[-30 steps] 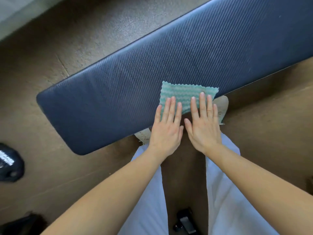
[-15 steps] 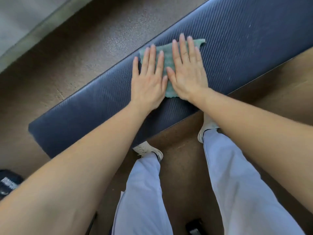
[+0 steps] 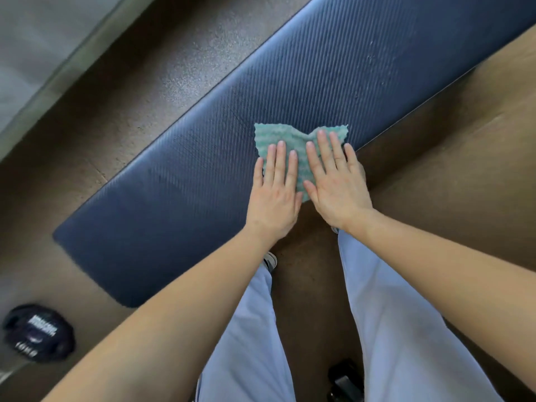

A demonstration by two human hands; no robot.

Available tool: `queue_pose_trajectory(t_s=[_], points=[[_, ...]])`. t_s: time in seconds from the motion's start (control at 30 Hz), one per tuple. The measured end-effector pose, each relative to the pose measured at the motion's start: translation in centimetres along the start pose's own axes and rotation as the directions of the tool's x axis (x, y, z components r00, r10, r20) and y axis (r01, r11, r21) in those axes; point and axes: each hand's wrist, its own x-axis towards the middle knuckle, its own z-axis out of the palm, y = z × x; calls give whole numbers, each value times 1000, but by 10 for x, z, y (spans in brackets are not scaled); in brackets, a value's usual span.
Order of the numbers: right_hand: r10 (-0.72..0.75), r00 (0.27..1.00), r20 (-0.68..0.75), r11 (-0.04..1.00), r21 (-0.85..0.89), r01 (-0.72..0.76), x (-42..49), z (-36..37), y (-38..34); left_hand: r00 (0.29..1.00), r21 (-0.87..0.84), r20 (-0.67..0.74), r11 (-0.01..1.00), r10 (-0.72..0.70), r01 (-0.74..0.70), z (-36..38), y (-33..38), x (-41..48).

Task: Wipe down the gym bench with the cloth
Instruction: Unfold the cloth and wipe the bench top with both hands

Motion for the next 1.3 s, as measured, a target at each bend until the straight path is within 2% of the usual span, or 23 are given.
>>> queue_pose_trajectory(t_s=[0.13,0.23,0.3,0.4,0.53,0.7,0.83,1.07,1.3], points=[[55,998,4,993,104,-56,-38,7,-4,999,31,29,999,20,-21,-4,14,-8],[-80,994,-75,960,264,97,-38,13,-8,998,6,18,998,55,-55,-9,8,9],[-96,992,-86,945,304,118,-22,13,-7,995,37,24,994,100,-101,-14,-4,27],[-31,994,-109,972,228,55,12,7,4,990,94,29,986,135,-137,-26,-21,60],[36,981,-188,991,132,-11,78,-20,28,989,139,-34,981,142,-136,-52,-38,126],[-36,974,-225,998,44,47,146,-58,77,987,138,-82,982,140,-128,-85,-55,195],[-81,969,-234,997,-7,82,166,-69,93,994,120,-90,991,69,-58,-94,-51,213],[-142,978,-152,990,-18,141,100,-48,119,999,94,-22,995,46,-44,-67,10,167],[-10,1000,-4,997,74,10,8,-26,145,990,5,96,995,98,-99,-37,105,123]])
